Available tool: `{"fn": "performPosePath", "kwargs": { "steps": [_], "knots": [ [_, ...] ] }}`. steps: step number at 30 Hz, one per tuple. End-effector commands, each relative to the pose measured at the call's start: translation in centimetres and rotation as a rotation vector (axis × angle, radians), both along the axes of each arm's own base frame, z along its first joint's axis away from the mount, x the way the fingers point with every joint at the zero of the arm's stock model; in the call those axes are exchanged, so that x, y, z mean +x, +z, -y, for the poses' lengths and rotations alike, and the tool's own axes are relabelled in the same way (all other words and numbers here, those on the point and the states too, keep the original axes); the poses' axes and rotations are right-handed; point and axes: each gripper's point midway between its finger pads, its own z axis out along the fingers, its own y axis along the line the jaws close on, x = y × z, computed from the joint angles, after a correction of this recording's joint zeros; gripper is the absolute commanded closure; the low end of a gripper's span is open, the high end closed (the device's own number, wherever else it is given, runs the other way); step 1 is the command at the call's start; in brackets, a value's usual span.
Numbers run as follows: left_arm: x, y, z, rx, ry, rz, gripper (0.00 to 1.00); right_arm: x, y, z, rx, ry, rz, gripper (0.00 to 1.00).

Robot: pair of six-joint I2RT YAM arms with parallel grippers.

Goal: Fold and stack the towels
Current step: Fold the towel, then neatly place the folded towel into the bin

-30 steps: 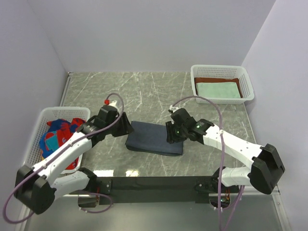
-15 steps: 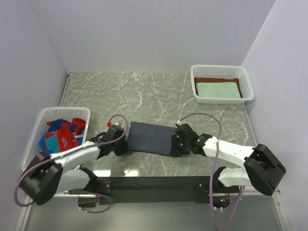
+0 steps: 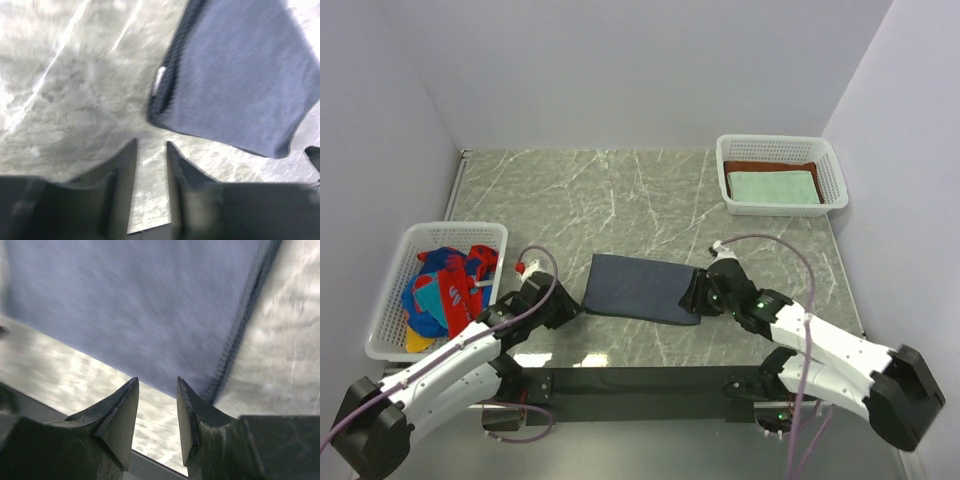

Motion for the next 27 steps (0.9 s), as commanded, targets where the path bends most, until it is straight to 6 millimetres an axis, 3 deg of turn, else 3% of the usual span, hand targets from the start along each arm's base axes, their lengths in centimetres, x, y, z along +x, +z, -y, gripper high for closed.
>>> {"fn": "performPosePath", "kwargs": {
  "steps": [1, 6, 8, 10, 11, 13, 14, 16, 19, 23, 25, 27],
  "knots": [
    [2.2, 4.1, -0.2, 0.015, 0.016, 0.128, 0.62, 2.8, 4.2, -0.2, 0.116, -0.083, 0.169, 0.5],
    [4.2, 7.8, 1.4, -0.02, -0.024, 0.233, 0.53, 6.3, 6.9, 1.7, 0.164, -0.186, 0.307, 0.46],
    [5.1, 8.7, 2.4, -0.041, -0.051, 0.263, 0.53, 7.7, 6.3, 2.8, 0.167, -0.219, 0.288, 0.46],
    [5.8, 8.2, 3.2, -0.026, -0.076, 0.249, 0.57, 8.7, 6.5, 2.6, 0.202, -0.204, 0.29, 0.48],
    [6.2, 8.3, 3.6, -0.025, -0.082, 0.256, 0.58, 9.1, 5.4, 2.9, 0.191, -0.213, 0.262, 0.48],
    [6.7, 6.7, 3.8, 0.004, -0.082, 0.213, 0.64, 10.1, 5.1, 3.2, 0.211, -0.225, 0.263, 0.49],
    [6.9, 6.3, 4.1, 0.003, -0.088, 0.21, 0.66, 10.3, 3.8, 3.2, 0.203, -0.227, 0.228, 0.5],
    [6.7, 4.5, 4.1, 0.017, -0.083, 0.17, 0.7, 11.0, 3.1, 3.5, 0.225, -0.246, 0.215, 0.52],
    [6.2, 2.4, 3.6, 0.019, -0.053, 0.131, 0.75, 11.3, 0.1, 3.8, 0.224, -0.268, 0.139, 0.56],
    [4.9, -0.5, 2.1, 0.047, 0.005, 0.069, 0.78, 12.3, -1.9, 4.4, 0.194, -0.282, 0.099, 0.58],
    [4.8, -1.1, 1.0, 0.084, 0.047, 0.055, 0.79, 12.8, -2.8, 4.9, 0.184, -0.289, 0.07, 0.61],
    [5.1, -0.5, 0.8, 0.101, 0.051, 0.072, 0.77, 13.7, -2.5, 5.2, 0.182, -0.289, 0.076, 0.66]
  ]
}}
